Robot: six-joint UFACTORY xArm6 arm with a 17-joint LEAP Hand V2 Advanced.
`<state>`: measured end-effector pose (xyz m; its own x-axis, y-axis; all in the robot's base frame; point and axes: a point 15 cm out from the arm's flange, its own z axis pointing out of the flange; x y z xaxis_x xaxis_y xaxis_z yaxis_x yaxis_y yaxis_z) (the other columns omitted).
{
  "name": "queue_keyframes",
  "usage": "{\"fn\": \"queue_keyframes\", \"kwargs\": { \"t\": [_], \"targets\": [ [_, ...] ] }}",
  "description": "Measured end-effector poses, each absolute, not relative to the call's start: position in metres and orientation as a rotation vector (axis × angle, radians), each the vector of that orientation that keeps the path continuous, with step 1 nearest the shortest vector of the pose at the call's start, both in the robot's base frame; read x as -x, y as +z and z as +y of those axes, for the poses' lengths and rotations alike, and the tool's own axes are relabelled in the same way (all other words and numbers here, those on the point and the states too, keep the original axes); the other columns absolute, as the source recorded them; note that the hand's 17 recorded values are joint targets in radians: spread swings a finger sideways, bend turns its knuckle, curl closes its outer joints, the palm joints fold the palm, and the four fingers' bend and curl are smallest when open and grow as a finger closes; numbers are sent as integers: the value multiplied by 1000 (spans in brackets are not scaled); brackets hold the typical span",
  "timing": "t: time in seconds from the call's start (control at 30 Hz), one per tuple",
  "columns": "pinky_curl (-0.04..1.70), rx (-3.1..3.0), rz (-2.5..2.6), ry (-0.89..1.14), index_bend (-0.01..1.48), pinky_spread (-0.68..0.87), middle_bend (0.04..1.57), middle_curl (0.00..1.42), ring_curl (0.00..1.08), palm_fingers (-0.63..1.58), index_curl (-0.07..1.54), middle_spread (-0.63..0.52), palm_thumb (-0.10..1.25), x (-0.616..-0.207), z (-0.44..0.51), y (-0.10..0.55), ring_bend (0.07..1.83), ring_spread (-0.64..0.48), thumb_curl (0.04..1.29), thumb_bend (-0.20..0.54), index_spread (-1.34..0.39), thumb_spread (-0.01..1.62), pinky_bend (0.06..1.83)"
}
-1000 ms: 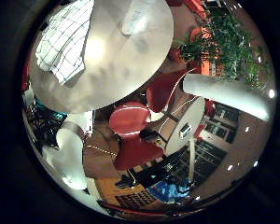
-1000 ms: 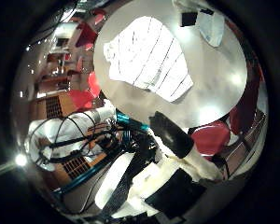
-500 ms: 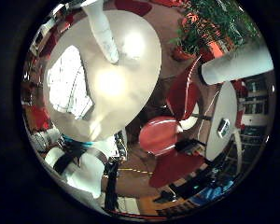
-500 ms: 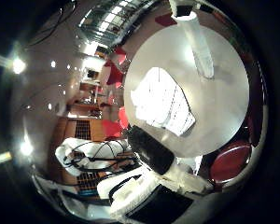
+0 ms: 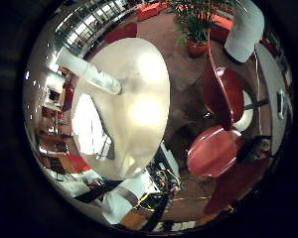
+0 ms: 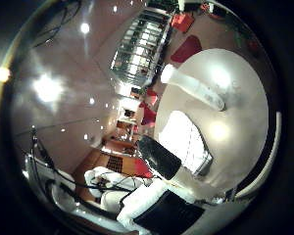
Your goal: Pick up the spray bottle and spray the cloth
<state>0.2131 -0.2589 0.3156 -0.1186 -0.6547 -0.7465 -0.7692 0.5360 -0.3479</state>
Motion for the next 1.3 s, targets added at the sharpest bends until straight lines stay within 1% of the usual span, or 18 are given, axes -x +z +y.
{"fn": "queue_keyframes", "kwargs": {
  "t": [0.17, 0.27, 0.33, 0.43, 0.7, 1.13, 1.3],
  "targets": [
    [320, 1046, 1721, 162, 141, 418, 215, 378, 282, 140, 270, 140, 482, -230, -246, 293, 349, 224, 273, -20, -173, 1123, 309],
    [322, 1003, 1695, 131, 145, 417, 222, 379, 286, 126, 264, 153, 496, -237, -248, 283, 367, 226, 281, -19, -166, 1109, 318],
    [322, 990, 1705, 112, 148, 417, 225, 379, 287, 123, 263, 156, 497, -238, -251, 275, 372, 226, 284, -22, -166, 1104, 322],
    [321, 965, 1722, 89, 150, 417, 227, 378, 287, 119, 264, 159, 533, -244, -253, 264, 377, 226, 294, -19, -162, 1080, 328],
    [320, 961, 1719, 102, 149, 416, 231, 377, 289, 111, 267, 151, 558, -279, -239, 242, 392, 217, 302, -24, -152, 1045, 339],
    [313, 1004, 1650, 121, 152, 406, 255, 381, 290, 139, 271, 151, 554, -355, -190, 242, 428, 212, 300, -25, -130, 1031, 335],
    [307, 1021, 1634, 110, 157, 416, 273, 386, 295, 208, 278, 147, 570, -389, -169, 243, 471, 201, 306, -19, -112, 1029, 324]
  ]
}}
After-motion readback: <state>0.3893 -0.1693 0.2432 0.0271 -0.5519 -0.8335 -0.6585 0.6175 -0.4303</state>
